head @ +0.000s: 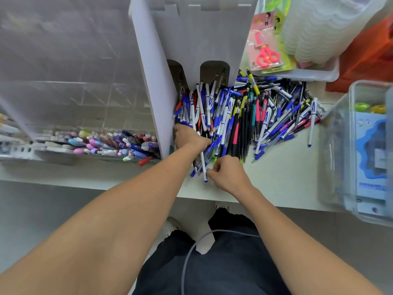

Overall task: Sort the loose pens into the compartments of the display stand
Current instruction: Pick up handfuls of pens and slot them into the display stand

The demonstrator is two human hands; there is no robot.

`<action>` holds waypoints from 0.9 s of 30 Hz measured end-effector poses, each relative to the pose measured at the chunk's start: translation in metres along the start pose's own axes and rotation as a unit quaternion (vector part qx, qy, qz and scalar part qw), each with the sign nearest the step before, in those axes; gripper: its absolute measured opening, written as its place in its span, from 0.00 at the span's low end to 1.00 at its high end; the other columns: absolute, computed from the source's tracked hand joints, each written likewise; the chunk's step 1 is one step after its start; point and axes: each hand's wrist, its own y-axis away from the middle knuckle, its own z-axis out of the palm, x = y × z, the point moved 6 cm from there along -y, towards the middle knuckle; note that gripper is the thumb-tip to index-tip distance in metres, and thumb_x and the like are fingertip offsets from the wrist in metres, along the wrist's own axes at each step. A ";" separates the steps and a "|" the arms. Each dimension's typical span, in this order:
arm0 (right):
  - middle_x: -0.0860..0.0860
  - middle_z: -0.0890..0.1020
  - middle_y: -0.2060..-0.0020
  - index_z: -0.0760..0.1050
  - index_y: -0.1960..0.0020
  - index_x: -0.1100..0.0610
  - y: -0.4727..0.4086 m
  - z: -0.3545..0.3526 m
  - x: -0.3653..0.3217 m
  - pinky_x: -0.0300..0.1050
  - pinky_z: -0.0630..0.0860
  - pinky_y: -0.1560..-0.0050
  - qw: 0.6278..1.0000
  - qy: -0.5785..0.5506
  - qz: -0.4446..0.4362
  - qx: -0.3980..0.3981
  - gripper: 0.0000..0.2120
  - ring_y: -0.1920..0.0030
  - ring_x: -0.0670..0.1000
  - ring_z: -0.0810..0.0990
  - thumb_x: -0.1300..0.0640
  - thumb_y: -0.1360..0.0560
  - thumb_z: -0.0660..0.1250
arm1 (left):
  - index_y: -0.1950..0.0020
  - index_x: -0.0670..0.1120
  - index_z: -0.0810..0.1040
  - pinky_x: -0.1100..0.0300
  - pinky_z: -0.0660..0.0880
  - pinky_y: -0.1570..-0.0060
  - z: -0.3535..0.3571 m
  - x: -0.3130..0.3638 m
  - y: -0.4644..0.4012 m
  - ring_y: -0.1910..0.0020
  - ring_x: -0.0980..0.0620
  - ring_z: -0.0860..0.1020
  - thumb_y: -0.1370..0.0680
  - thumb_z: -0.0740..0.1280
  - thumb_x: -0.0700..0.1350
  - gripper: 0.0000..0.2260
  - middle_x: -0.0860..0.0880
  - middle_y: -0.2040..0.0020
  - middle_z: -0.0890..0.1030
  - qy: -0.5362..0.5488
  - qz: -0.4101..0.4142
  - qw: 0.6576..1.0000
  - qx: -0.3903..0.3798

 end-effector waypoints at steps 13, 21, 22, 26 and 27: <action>0.61 0.81 0.72 0.77 0.64 0.69 0.008 0.016 -0.004 0.54 0.83 0.71 0.981 -0.190 0.048 -0.005 0.19 0.76 0.55 0.81 0.59 0.18 0.64 | 0.31 0.40 0.64 0.49 0.78 0.40 -0.009 0.001 0.000 0.38 0.41 0.78 0.36 0.83 0.50 0.42 0.42 0.35 0.77 -0.007 0.031 0.999 0.004; 0.63 0.82 0.67 0.78 0.60 0.67 0.016 0.001 0.006 0.52 0.83 0.72 0.978 -0.196 0.068 -0.002 0.14 0.74 0.55 0.83 0.60 0.19 0.64 | 0.28 0.40 0.61 0.50 0.79 0.41 -0.012 -0.002 0.008 0.36 0.41 0.76 0.33 0.81 0.45 0.41 0.41 0.33 0.74 -0.009 0.018 1.000 -0.020; 0.63 0.82 0.67 0.78 0.59 0.67 0.016 -0.001 0.006 0.52 0.83 0.72 0.978 -0.197 0.068 0.000 0.14 0.73 0.55 0.83 0.60 0.19 0.64 | 0.28 0.40 0.61 0.50 0.79 0.41 -0.014 -0.002 0.010 0.37 0.41 0.76 0.32 0.80 0.44 0.40 0.41 0.33 0.74 -0.005 0.017 1.000 -0.024; 0.65 0.83 0.64 0.79 0.55 0.67 0.019 0.005 -0.008 0.45 0.80 0.73 0.967 -0.240 0.066 -0.051 0.11 0.72 0.54 0.83 0.60 0.19 0.65 | 0.27 0.40 0.59 0.54 0.79 0.51 -0.022 -0.003 0.016 0.40 0.42 0.77 0.29 0.77 0.42 0.38 0.41 0.34 0.73 0.013 0.012 0.999 -0.041; 0.65 0.83 0.63 0.79 0.53 0.67 0.018 0.008 -0.013 0.45 0.80 0.72 0.961 -0.257 0.065 -0.072 0.10 0.71 0.54 0.83 0.61 0.19 0.65 | 0.27 0.40 0.58 0.55 0.78 0.54 -0.023 -0.003 0.018 0.41 0.43 0.77 0.29 0.76 0.41 0.38 0.41 0.34 0.73 0.011 0.010 0.999 -0.047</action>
